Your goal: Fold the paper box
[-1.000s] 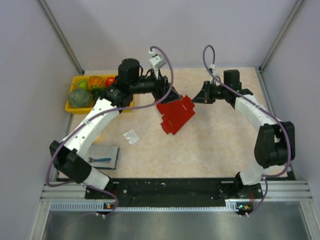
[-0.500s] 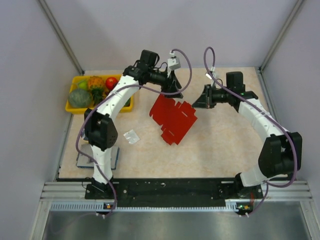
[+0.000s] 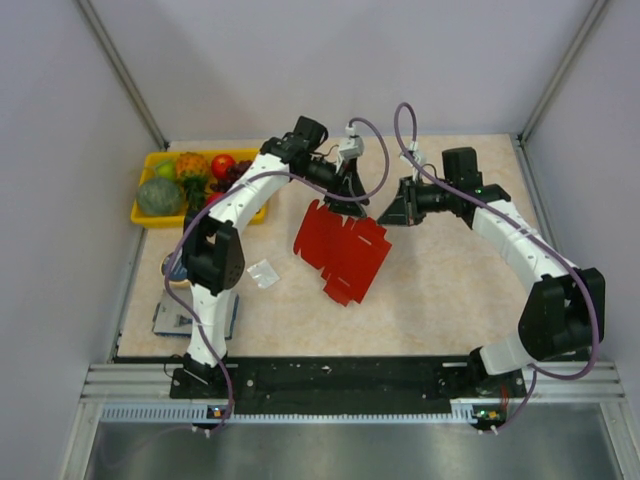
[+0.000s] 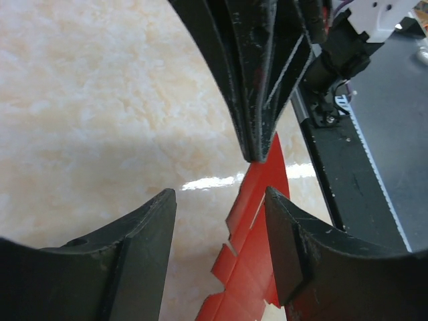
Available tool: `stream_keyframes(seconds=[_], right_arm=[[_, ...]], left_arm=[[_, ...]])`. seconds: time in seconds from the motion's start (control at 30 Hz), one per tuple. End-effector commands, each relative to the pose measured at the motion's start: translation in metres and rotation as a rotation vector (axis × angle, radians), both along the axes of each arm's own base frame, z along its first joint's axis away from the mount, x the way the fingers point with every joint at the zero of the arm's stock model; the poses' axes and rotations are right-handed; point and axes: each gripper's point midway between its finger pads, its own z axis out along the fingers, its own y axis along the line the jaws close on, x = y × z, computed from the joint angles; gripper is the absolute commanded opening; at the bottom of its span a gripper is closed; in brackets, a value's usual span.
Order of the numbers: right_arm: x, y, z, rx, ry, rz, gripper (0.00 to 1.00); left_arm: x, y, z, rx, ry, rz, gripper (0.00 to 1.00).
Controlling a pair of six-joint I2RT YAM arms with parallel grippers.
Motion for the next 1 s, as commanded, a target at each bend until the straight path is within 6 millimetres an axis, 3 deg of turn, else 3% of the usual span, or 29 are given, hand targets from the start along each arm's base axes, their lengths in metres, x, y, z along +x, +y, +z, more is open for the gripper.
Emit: stream_keyframes(seconds=[0.0, 0.23, 0.33, 0.37, 0.43, 0.47, 0.5, 0.53, 0.57, 0.6, 0.63, 0.73, 0.77, 0.8, 0.83, 0.87, 0.9, 0.93, 0.97], right_arm=[[-0.001, 0.003, 0.012, 0.008, -0.071, 0.025, 0.0], [-0.004, 0.004, 0.016, 0.01, -0.083, 0.029, 0.0], [-0.001, 0.004, 0.017, -0.002, -0.091, 0.009, 0.0], [0.002, 0.002, 0.016, -0.013, -0.075, -0.025, 0.0], [0.019, -0.01, 0.009, -0.075, -0.054, -0.161, 0.02], [0.019, -0.016, 0.013, -0.073, -0.03, -0.213, 0.15], [0.019, -0.023, 0.005, -0.088, -0.002, -0.264, 0.4], [0.021, -0.033, 0.003, -0.108, -0.004, -0.32, 0.47], [0.011, -0.041, 0.002, -0.115, -0.017, -0.349, 0.53], [0.007, -0.047, 0.003, -0.125, -0.037, -0.375, 0.6], [0.005, -0.053, 0.001, -0.143, -0.054, -0.402, 0.63], [-0.017, -0.057, 0.006, -0.12, -0.144, -0.374, 0.66], [-0.024, -0.053, 0.012, -0.086, -0.174, -0.348, 0.68], [-0.034, -0.05, 0.013, -0.049, -0.192, -0.319, 0.68], [-0.044, -0.04, 0.026, 0.026, -0.235, -0.245, 0.68], [-0.051, -0.034, 0.029, 0.066, -0.238, -0.208, 0.68], [-0.058, -0.032, 0.024, 0.083, -0.231, -0.182, 0.68], [-0.064, -0.031, 0.028, 0.1, -0.256, -0.163, 0.68], [-0.068, -0.031, 0.024, 0.105, -0.25, -0.158, 0.68]], left_arm=[[-0.022, -0.001, 0.001, -0.055, 0.058, -0.086, 0.6], [-0.03, -0.009, -0.024, 0.019, 0.079, -0.084, 0.6], [-0.03, -0.01, -0.027, 0.028, 0.071, -0.082, 0.42], [-0.029, -0.009, -0.028, 0.038, 0.074, -0.074, 0.28], [-0.025, -0.008, -0.024, 0.056, 0.04, -0.037, 0.16], [-0.025, -0.006, -0.02, 0.066, 0.058, -0.015, 0.09], [-0.029, -0.002, -0.015, 0.069, 0.053, 0.002, 0.02], [-0.024, -0.003, -0.008, 0.044, 0.013, 0.023, 0.01], [-0.025, 0.002, 0.011, 0.036, 0.018, 0.074, 0.0], [-0.031, 0.005, 0.002, 0.05, 0.052, 0.101, 0.0], [-0.025, 0.002, 0.016, -0.003, -0.01, 0.123, 0.0], [-0.039, 0.012, 0.032, -0.018, 0.059, 0.243, 0.0], [-0.04, 0.014, 0.055, -0.058, 0.074, 0.314, 0.0], [-0.038, 0.018, 0.044, -0.04, 0.117, 0.384, 0.0], [-0.04, 0.021, 0.048, -0.051, 0.151, 0.424, 0.0], [-0.045, 0.023, 0.073, -0.124, 0.188, 0.45, 0.0], [-0.055, 0.027, 0.063, -0.119, 0.256, 0.453, 0.0], [-0.063, 0.028, 0.067, -0.139, 0.291, 0.453, 0.0], [-0.076, 0.032, 0.083, -0.18, 0.34, 0.449, 0.0]])
